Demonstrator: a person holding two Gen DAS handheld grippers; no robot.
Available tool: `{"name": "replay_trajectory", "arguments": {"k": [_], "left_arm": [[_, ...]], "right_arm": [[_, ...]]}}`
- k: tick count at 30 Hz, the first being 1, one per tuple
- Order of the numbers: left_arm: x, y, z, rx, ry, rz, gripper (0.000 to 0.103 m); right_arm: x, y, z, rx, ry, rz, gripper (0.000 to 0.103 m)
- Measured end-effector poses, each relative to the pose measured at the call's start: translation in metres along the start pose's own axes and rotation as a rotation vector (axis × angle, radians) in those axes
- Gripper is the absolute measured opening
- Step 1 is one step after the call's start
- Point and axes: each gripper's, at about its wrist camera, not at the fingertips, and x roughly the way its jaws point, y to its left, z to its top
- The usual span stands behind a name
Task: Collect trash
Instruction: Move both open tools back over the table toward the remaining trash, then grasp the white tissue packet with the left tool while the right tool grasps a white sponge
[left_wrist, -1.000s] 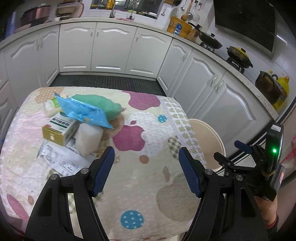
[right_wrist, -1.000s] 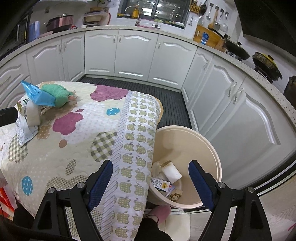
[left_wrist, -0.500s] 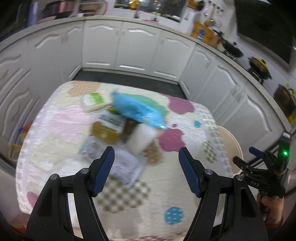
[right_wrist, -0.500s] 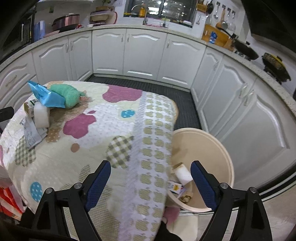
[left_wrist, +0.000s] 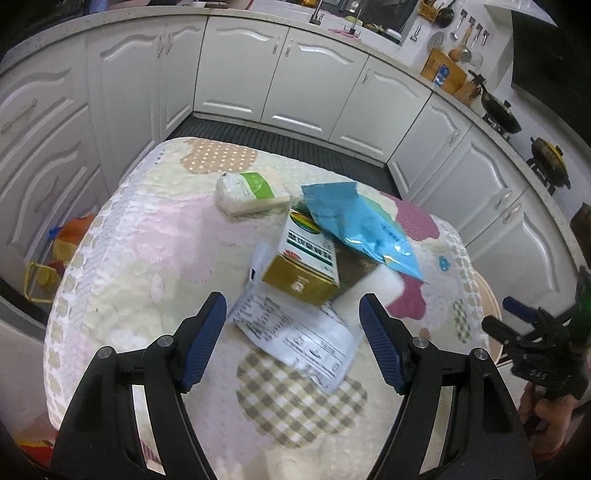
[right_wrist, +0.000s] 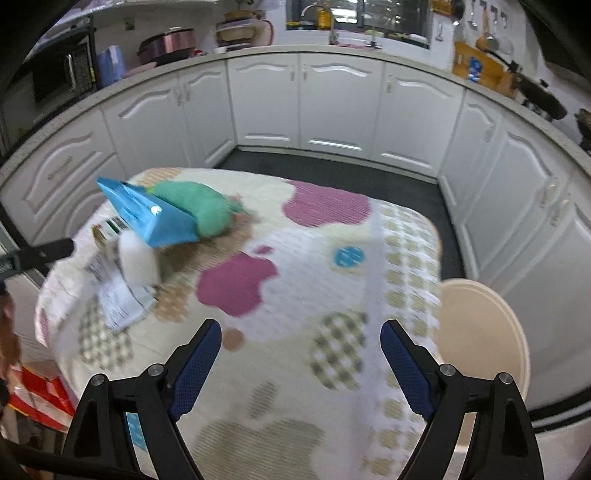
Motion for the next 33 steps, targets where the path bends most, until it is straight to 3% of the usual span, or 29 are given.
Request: {"name": "replay_trajectory", "arguments": {"k": [8,17,26,33], "left_arm": [[0.015,0.003,0.02,0.02,0.012,0.002,0.074],[0.038,0.041,0.061,0.016,-0.054,0.107,0.074],[0.089,0.05,0.096,0.186,-0.023,0.089,0.078],[0.121,0.044,0.104,0.382,0.089,0.022,0.078]], "right_arm": [[0.015,0.026,0.022,0.003,0.016,0.121,0.086],[0.055,0.07,0.021,0.05,0.065,0.267,0.086],[0.083,0.088,0.028,0.108,0.042,0.308,0.086],[0.087,0.093,0.031,0.091,0.03,0.31,0.086]]}}
